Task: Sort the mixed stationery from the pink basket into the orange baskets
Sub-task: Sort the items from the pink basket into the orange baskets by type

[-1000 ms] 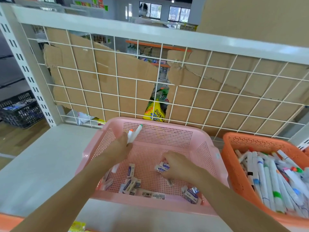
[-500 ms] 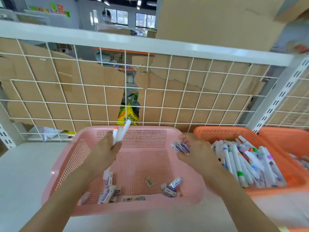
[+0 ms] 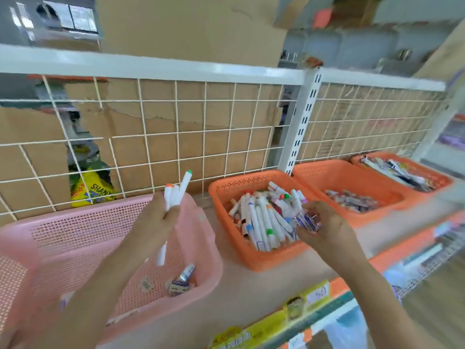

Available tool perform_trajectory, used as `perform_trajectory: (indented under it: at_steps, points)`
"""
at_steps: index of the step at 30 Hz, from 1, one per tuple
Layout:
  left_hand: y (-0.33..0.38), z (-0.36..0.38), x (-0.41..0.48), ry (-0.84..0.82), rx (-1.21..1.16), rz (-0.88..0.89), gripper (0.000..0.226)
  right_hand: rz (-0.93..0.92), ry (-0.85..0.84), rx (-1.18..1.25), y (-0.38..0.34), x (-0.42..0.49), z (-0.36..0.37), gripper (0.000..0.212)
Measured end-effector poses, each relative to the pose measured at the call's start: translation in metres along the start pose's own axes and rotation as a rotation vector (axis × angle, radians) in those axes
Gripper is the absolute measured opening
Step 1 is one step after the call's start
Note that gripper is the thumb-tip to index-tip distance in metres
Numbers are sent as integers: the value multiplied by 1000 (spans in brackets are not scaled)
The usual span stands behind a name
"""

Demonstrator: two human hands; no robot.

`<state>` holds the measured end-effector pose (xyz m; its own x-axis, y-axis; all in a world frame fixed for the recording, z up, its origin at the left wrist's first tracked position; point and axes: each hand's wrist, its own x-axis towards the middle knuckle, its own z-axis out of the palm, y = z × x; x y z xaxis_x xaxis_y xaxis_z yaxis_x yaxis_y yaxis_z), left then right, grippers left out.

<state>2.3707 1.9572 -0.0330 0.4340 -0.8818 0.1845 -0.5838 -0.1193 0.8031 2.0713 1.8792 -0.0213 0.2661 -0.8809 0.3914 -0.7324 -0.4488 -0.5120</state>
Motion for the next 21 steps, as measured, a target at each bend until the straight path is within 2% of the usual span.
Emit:
perform_trajectory:
  at_steps: [7, 11, 14, 18, 21]
  points:
    - [51, 66, 22, -38, 13, 42, 7, 29, 72, -25, 71, 14, -36, 35]
    - [73, 104, 40, 19, 21, 26, 6, -4, 65, -33, 112, 37, -52, 32]
    - [90, 132, 55, 70, 54, 17, 19, -15, 38, -28, 141, 59, -62, 34]
    - [101, 167, 71, 132, 158, -77, 9, -40, -7, -7, 176, 90, -72, 40]
    - [99, 188, 80, 141, 129, -128, 24, -61, -24, 15, 200, 112, -74, 42]
